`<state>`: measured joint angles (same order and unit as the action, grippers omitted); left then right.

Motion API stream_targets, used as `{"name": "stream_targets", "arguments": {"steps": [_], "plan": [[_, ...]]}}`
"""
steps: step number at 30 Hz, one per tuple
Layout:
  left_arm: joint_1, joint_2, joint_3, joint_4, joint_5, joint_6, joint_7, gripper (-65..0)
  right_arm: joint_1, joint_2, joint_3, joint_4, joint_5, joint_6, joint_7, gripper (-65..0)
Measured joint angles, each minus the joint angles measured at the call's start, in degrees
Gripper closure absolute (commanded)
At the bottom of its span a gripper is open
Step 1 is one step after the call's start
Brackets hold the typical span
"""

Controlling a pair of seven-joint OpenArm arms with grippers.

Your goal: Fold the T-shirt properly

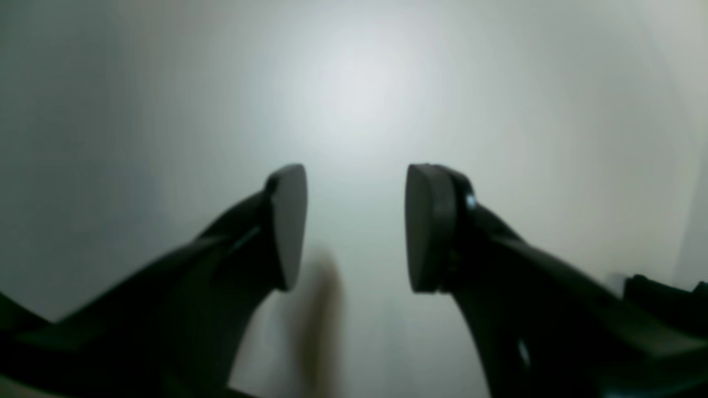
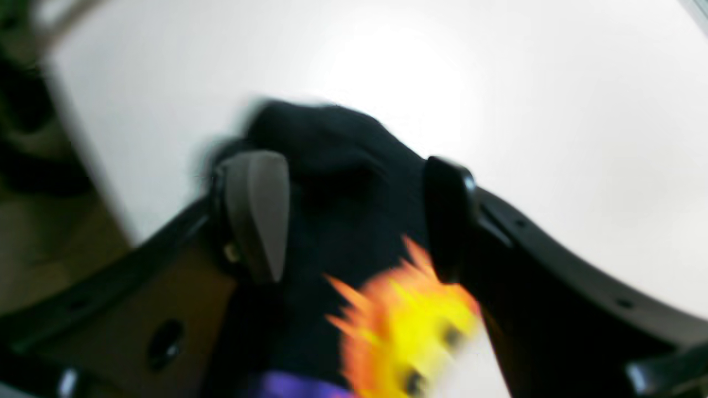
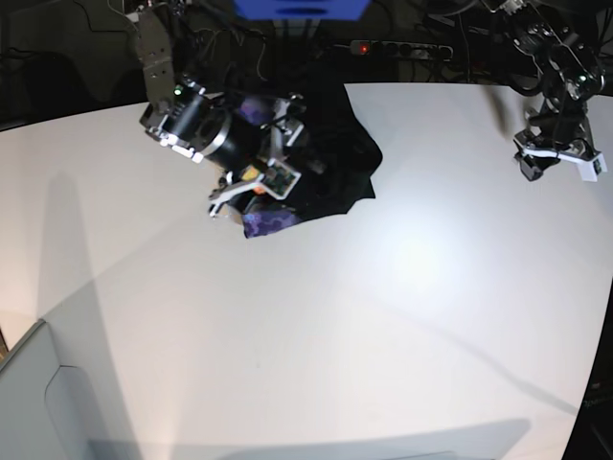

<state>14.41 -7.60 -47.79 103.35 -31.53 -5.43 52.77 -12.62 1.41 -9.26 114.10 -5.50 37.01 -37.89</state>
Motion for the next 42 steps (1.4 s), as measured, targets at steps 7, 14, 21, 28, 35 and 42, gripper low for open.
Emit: {"name": "stream_targets", "arguments": {"steps": [7,14,21,28,35,42], "plan": [[-0.2,0.0,0.0,0.0,0.0,0.0,0.0,-28.2,-3.0,0.0,2.8,-4.9,0.3,0.0,0.2,-4.1],[-0.6,0.1,0.0,0.0,-0.1,0.0,0.1,-28.2,-3.2,1.4,-3.8,-9.0,-0.3,0.0,0.0,-0.1],[-0.5,0.0,-0.3,0.1,-0.2,0.0,0.1,-28.2,-2.9,6.1,-19.1,-6.7,0.1,0.0,0.2,-0.1],[-0.1,-0.3,-6.0,3.7,-0.2,-0.2,0.2,-28.2,1.4,8.4,-22.2,-4.1,0.0,0.0,-0.1,-0.1],[0.8,0.2,-7.0,5.4,-0.2,-0.2,0.3,-28.2,1.2,8.1,-11.3,-1.2,0.2,0.0,-0.5,-0.2],[1.1,2.4,-6.8,5.5,-0.4,-0.2,0.6,-28.2,1.0,8.0,-2.0,-0.7,0.1,0.0,-8.9,-11.6]]}}
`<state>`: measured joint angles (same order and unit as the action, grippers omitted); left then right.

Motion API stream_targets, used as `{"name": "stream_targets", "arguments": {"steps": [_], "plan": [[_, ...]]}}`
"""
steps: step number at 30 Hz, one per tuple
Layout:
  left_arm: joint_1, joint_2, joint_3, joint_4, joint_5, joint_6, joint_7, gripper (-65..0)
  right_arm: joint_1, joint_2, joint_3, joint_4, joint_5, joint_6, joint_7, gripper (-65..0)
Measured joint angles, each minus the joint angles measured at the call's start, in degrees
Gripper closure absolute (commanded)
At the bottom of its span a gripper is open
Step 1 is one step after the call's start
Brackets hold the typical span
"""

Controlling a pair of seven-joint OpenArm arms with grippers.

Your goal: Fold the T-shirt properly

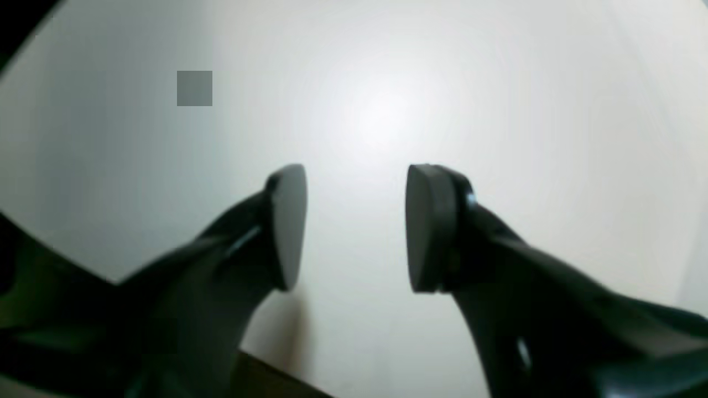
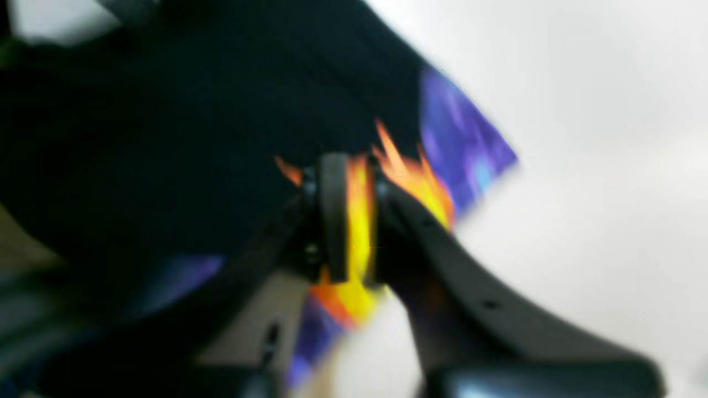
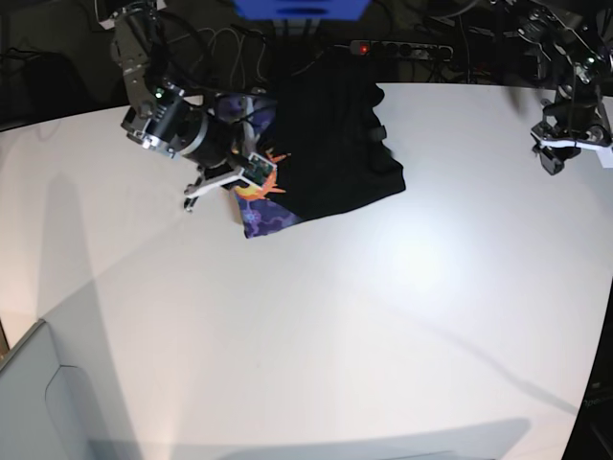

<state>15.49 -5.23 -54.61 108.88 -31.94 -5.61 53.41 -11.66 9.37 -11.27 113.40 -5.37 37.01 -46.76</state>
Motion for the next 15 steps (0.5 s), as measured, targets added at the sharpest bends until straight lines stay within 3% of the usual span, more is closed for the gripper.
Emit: {"name": "stream_targets", "arguments": {"steps": [4,8,15], "plan": [[-0.1,0.0,0.4,0.1,0.2,0.0,0.0,-28.2,-2.5,-0.1,3.1,1.7,0.1,0.0,-0.7,-25.5],[-0.4,-0.1,2.6,0.1,0.0,0.0,0.0,-28.2,-8.7,-0.3,6.2,6.0,0.4,0.0,3.8,-37.0],[-8.4,-3.3,15.7,0.2,-3.9,0.2,-0.1,-28.2,-16.1,-0.3,11.3,6.2,0.0,0.0,10.4,-39.1]]}}
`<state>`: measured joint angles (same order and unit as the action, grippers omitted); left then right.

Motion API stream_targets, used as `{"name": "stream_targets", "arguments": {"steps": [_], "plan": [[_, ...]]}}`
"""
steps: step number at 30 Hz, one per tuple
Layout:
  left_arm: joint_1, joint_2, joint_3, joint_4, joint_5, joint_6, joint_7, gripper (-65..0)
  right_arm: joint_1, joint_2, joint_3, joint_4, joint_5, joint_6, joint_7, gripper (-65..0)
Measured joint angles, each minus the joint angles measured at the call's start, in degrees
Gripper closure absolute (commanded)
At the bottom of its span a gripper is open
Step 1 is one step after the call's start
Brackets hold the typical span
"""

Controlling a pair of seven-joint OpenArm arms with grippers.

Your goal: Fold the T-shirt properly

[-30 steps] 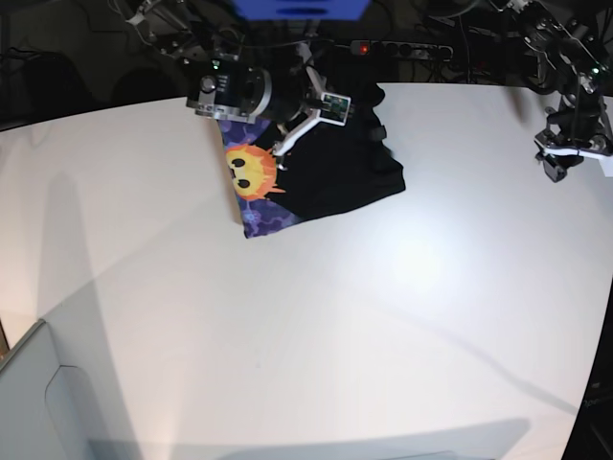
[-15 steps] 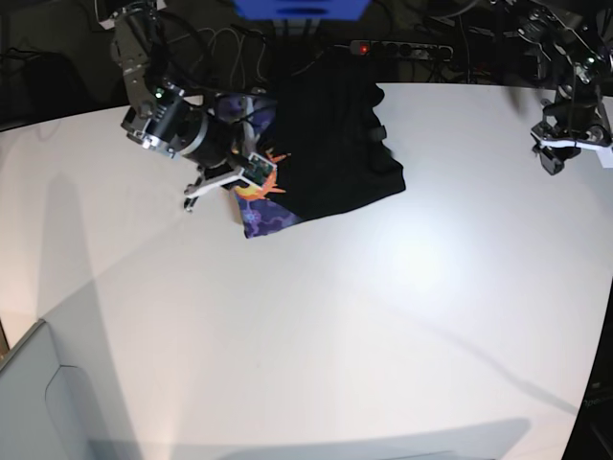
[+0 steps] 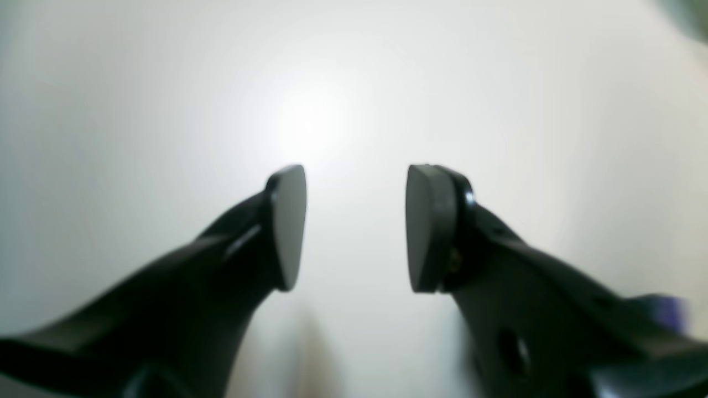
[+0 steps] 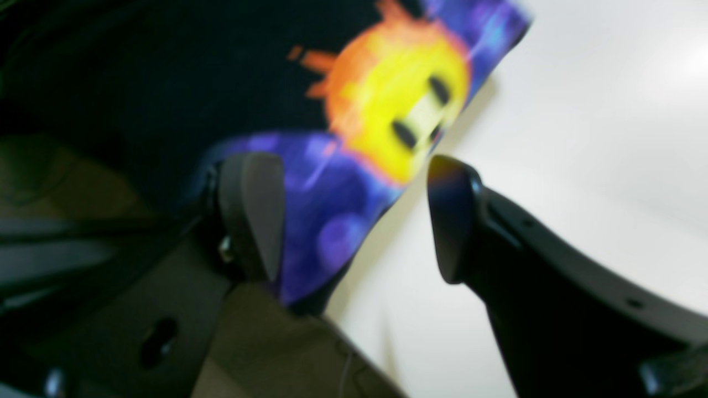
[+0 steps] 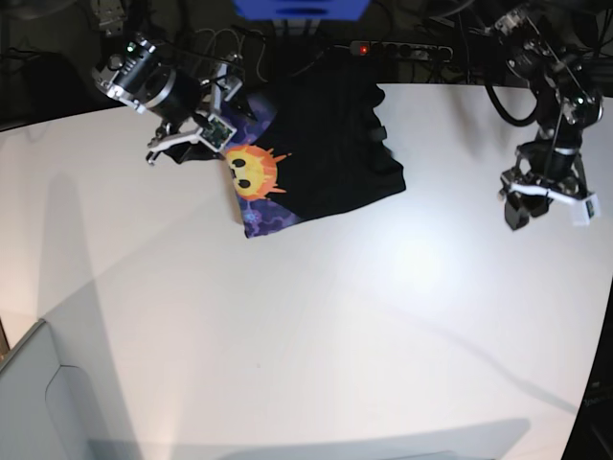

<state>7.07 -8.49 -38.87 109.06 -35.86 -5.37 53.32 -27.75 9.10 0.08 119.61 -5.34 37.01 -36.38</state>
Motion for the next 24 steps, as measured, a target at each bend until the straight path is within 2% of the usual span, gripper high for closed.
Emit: {"name": "stream_targets", "arguments": {"steps": [4,7,9,13,16,18,21,24], "plan": [[-6.1,0.5,7.1,0.1,2.4,-0.2,-0.5,-28.2,-1.2,0.1,1.9,0.0,0.0,0.0,1.5,-39.5],[-6.4,3.2,7.6,0.0,4.3,-0.2,-0.4,-28.2,-2.4,0.1,2.1,-0.1,0.0,0.0,1.0,-39.6],[-5.6,3.8,8.0,-0.5,3.9,-0.1,0.6,-28.2,-2.3,-0.2,1.7,-0.3,0.0,0.0,1.4,-39.6],[-3.8,3.5,7.9,-0.6,3.7,-0.1,-0.4,-28.2,1.6,-6.1,2.0,-0.9,0.0,0.0,1.1,-39.6],[-1.9,3.4,6.2,-0.6,3.5,-0.2,0.2,-28.2,5.4,-9.2,3.6,-2.8,0.1,-0.2,1.4,-39.6],[-0.9,3.2,4.2,-0.1,3.8,-0.2,-0.1,-28.2,6.8,-10.4,3.3,-4.6,-0.4,-2.2,-0.6,-39.6],[-0.2,3.2,2.1,-0.1,3.9,-0.2,-0.2,-28.2,9.0,-10.7,1.5,-7.7,-0.3,-9.4,-3.5,-39.6],[0.1,3.3,-0.2,-0.1,3.7,-0.2,-0.2,-28.2,11.1,-10.5,-0.4,-11.0,0.4,-13.5,-3.2,-39.6]]}}
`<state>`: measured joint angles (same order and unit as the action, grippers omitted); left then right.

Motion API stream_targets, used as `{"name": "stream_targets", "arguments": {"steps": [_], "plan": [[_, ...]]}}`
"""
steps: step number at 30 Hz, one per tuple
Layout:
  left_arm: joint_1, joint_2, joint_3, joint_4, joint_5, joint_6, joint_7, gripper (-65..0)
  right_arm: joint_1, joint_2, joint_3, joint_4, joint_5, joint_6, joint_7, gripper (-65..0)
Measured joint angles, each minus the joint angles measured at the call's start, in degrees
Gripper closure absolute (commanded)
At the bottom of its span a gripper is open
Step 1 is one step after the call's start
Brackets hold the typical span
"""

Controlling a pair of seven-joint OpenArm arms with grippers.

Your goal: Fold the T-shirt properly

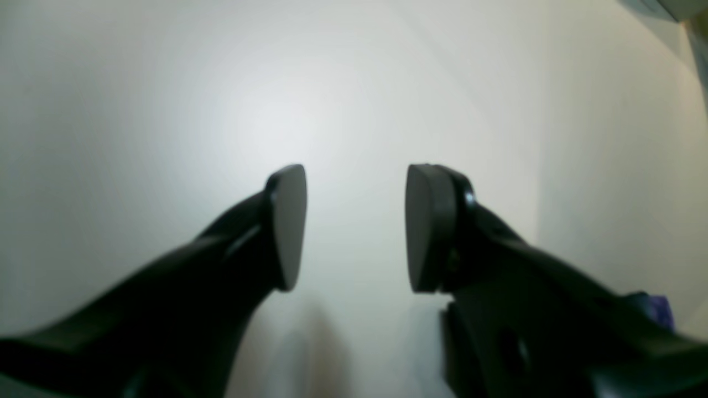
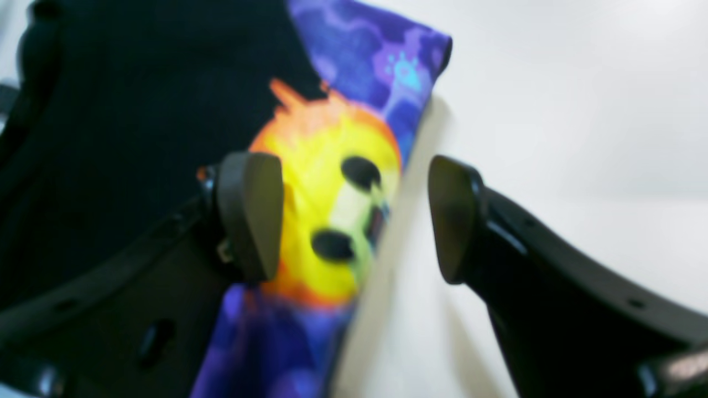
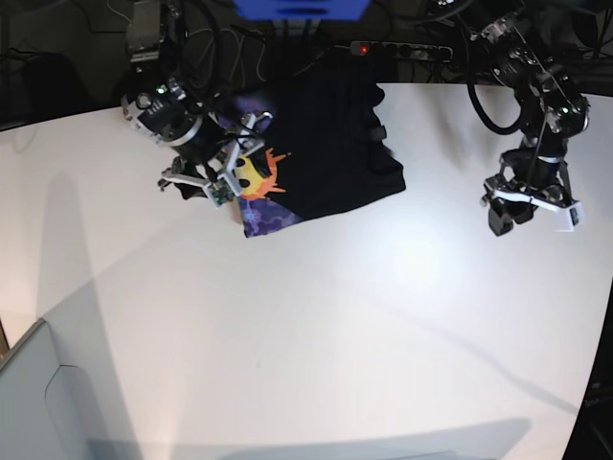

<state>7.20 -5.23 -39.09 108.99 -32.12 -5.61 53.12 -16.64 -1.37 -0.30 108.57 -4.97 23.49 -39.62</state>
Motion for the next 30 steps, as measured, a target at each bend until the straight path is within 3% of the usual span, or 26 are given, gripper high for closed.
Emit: {"name": "stream_targets", "arguments": {"steps": [2,7,9,13,21,30], "plan": [[0.9,0.0,-0.9,0.1,-0.3,0.0,-0.2,-28.2,0.5,-0.2,0.0,-1.7,0.0,-2.4,0.2,-39.5],[1.4,-0.3,-3.1,0.0,0.1,0.0,-0.1,-28.2,1.0,0.0,-0.1,-3.5,-0.2,-3.9,-0.2,-35.3],[1.4,-0.3,-3.1,0.0,-0.2,0.0,-0.2,-28.2,1.2,0.2,-0.2,-3.5,0.0,-3.9,-0.2,-25.8],[1.6,-0.3,-3.1,0.0,-0.2,0.0,-0.1,-28.2,1.2,0.2,-0.2,-3.5,0.1,-3.9,-0.3,0.0],[1.7,-0.3,-3.0,0.0,-0.2,0.0,-0.1,-28.2,0.6,1.2,-0.4,-0.4,-0.4,-3.5,-1.2,-0.4],[1.7,-0.3,-3.0,0.0,-0.2,0.0,-0.1,-28.2,0.6,1.0,1.8,4.1,0.2,9.7,-0.2,-0.4]]}}
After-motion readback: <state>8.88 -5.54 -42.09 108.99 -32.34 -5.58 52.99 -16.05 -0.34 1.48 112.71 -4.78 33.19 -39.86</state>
